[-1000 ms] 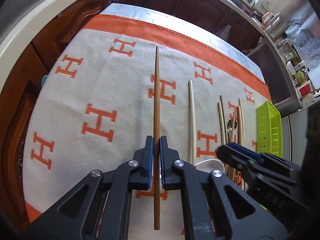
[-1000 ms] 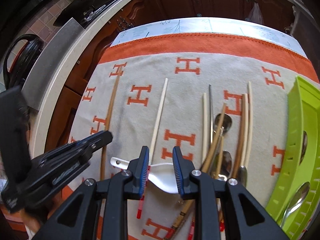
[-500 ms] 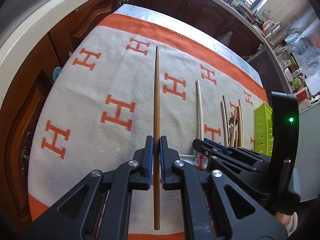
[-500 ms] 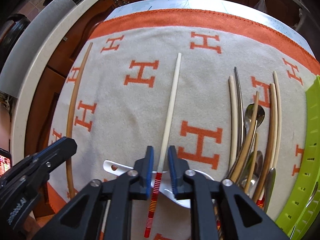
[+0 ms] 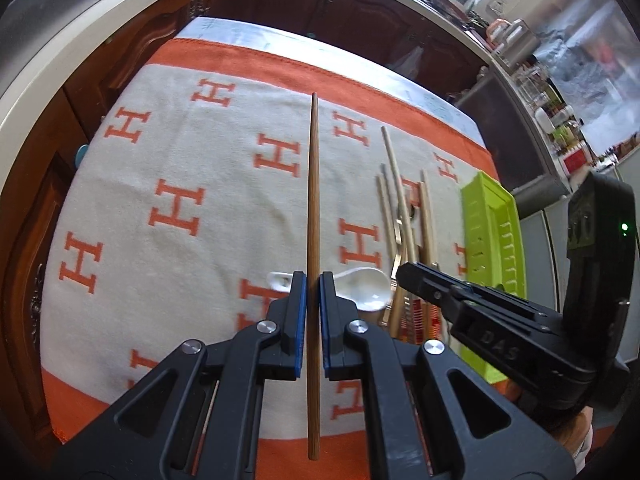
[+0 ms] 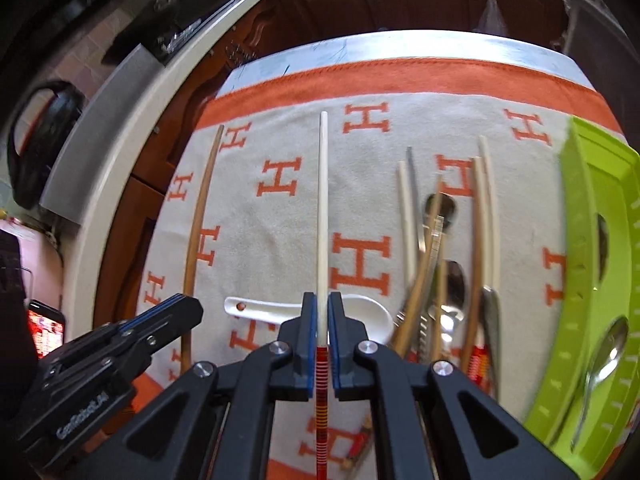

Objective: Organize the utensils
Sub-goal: 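Carry the brown chopstick into the tray with the left tool while the right tool places the striped chopstick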

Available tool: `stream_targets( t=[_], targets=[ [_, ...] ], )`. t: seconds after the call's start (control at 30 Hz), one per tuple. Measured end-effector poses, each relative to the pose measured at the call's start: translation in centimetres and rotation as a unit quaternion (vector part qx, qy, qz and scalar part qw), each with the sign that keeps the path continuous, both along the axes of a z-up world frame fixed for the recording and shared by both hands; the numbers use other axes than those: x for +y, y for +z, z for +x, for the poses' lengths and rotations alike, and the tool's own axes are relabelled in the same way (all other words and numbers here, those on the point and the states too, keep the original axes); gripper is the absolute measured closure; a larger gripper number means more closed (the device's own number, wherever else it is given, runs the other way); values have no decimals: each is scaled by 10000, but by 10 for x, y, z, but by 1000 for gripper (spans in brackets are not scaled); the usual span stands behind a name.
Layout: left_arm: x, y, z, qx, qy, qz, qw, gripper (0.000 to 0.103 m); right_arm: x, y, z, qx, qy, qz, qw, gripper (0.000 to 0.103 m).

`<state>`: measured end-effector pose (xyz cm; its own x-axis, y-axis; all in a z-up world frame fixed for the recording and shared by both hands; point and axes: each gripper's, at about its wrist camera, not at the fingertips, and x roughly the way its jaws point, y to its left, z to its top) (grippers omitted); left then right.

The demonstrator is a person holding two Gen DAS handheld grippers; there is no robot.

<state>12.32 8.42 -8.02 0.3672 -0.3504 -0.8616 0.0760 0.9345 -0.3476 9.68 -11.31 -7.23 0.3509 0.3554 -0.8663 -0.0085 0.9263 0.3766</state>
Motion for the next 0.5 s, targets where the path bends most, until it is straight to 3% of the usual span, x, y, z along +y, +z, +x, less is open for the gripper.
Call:
stream_targets(
  t=[0.23,0.5],
  targets=[
    [-68,22,-20,-78,-591,-131,9981,99,-83,24,-49,-187,-602,282,9976,98],
    [-169,33,-28,87,-1307,-230,9911,99,-169,19,-78,-197,-1316,188,9909,98]
  ],
)
